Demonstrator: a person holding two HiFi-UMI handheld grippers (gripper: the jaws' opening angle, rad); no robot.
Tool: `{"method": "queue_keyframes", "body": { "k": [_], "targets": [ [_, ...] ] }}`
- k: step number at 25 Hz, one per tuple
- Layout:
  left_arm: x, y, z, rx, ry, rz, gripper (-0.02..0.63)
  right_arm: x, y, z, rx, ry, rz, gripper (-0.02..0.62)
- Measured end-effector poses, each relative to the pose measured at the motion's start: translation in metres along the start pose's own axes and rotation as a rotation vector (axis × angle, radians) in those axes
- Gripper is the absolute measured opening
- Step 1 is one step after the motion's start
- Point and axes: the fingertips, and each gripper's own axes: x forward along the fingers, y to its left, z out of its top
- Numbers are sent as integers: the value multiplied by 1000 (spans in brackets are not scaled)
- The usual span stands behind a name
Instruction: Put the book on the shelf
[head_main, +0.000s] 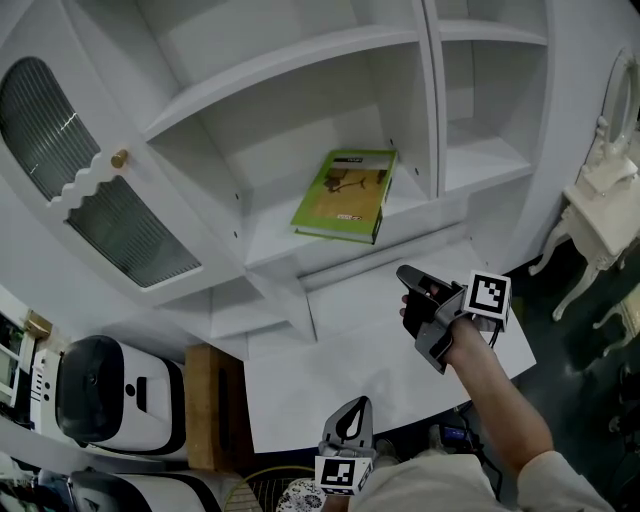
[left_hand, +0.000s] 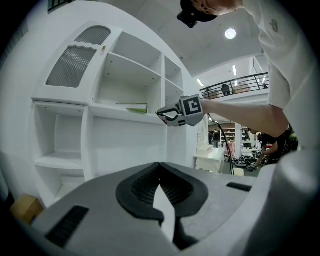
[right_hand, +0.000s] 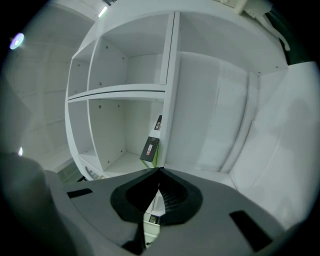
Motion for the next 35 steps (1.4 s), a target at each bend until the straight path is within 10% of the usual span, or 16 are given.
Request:
{"method": "queue_keyframes", "body": {
  "k": [11, 22, 30, 35],
  "targets": [
    [10, -17, 1, 1, -2, -24, 3, -44, 10, -33, -257, 26, 49, 17],
    [29, -42, 8, -1, -9, -76, 3, -86, -17, -93, -1120, 190, -141, 17],
    [34, -64, 9, -20, -9, -83, 3, -136, -33, -127, -1475, 292, -69, 17],
    [36, -84, 4, -28, 7, -76, 3, -169, -58, -126, -1501, 328, -108, 17]
  ]
}}
